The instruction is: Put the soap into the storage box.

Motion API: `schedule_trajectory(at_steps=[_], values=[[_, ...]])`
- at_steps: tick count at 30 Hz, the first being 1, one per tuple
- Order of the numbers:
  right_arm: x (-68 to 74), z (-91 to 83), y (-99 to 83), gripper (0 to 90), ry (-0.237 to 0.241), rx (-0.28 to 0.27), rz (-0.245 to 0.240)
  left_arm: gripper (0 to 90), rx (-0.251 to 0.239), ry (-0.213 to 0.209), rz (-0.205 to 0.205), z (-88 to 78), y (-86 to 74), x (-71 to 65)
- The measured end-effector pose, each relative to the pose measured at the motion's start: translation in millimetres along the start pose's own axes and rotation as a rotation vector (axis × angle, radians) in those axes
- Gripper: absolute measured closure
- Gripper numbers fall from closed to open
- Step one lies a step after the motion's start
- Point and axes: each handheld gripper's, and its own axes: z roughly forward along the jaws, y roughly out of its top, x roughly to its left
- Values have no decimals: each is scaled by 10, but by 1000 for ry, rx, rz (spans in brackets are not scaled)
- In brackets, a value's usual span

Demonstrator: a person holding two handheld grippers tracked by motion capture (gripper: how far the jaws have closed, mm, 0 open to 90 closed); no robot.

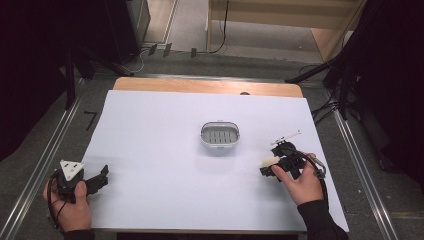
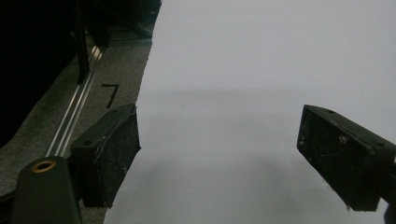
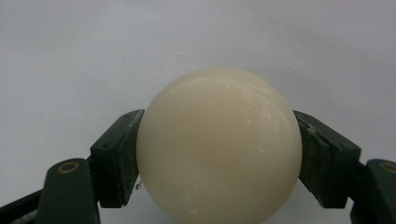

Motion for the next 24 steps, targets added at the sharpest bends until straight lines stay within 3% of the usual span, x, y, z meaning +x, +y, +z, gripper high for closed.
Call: schedule_trajectory(at_steps=[24], values=[[135,-60,250,246,24,1,-38,141,3,-2,-3,2,2,1]])
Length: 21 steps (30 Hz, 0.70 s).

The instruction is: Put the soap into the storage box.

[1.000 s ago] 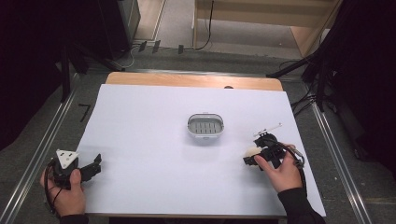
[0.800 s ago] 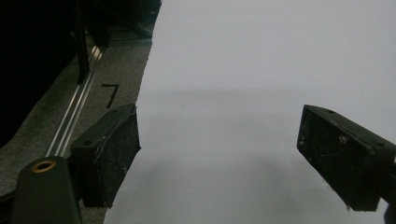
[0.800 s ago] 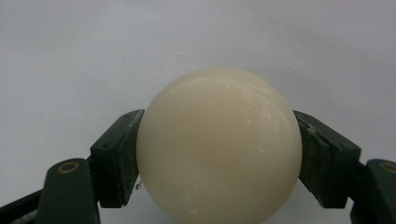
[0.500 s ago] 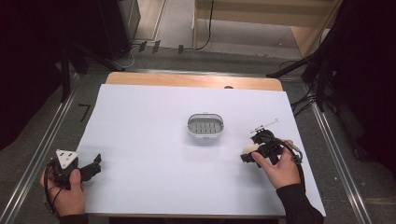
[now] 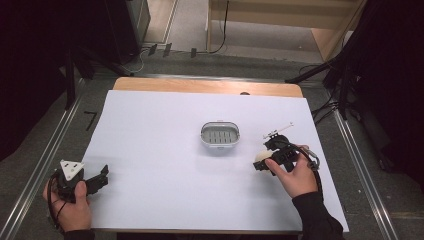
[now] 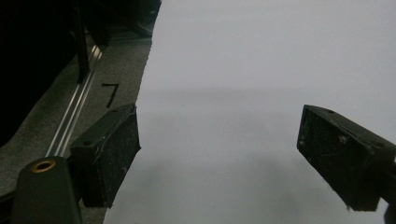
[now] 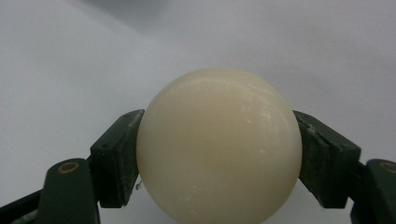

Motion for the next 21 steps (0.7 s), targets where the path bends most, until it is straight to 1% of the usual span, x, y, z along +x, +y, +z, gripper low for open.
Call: schedule_trajectory(at_steps=[3,6,11,15,17,21], values=[[12,-10,29,246,6,-6,-1,141,0,0,0,0,0,1],[36,-20,83,246,9,-6,-12,141,0,0,2,1,0,1],[40,-32,142,246,18,-13,-6,141,1,0,2,0,1,2],[58,-34,193,246,18,-3,-9,141,1,0,-1,0,0,1],[61,-37,217,246,22,-12,-7,141,0,0,-1,1,0,1],[69,-42,248,246,26,-10,-11,141,1,0,0,0,1,1]])
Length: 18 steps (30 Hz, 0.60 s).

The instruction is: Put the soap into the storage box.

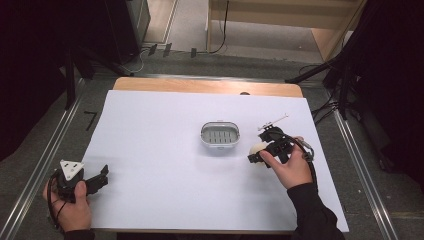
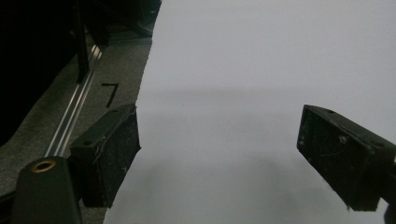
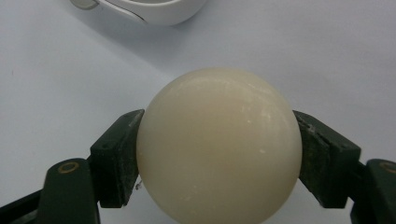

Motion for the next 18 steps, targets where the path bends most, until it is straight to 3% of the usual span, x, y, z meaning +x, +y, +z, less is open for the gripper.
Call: schedule_trajectory(at_steps=[18], values=[[116,-20,204,247,2,-5,-29,141,1,0,-2,0,0,1]])
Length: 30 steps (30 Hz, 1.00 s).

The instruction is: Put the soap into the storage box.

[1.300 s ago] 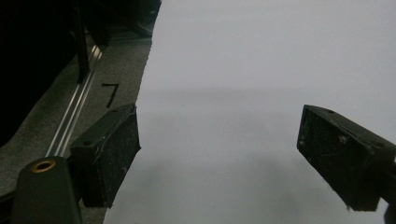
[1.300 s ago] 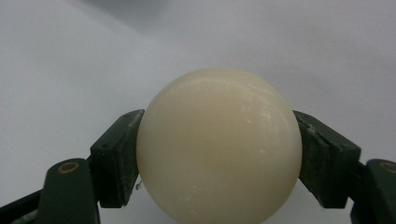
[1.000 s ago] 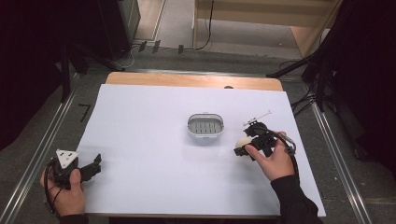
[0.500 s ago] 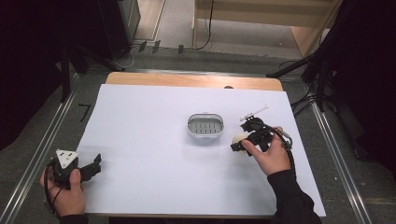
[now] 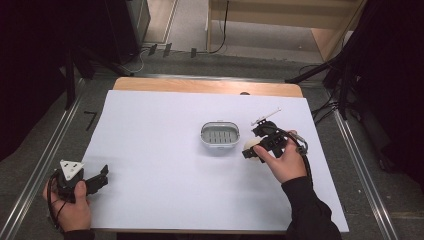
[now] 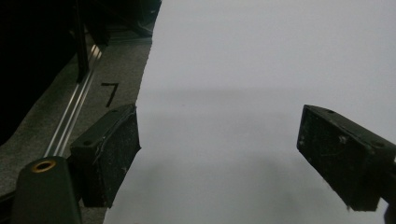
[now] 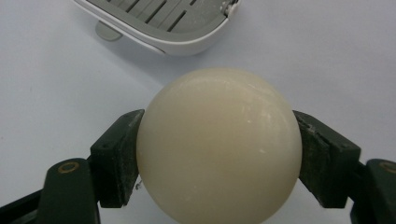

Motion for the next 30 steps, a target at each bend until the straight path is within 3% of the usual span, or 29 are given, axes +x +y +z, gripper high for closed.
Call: schedule_trajectory(at_steps=[30], values=[[286,47,439,247,9,8,-61,141,5,1,-4,4,2,1]])
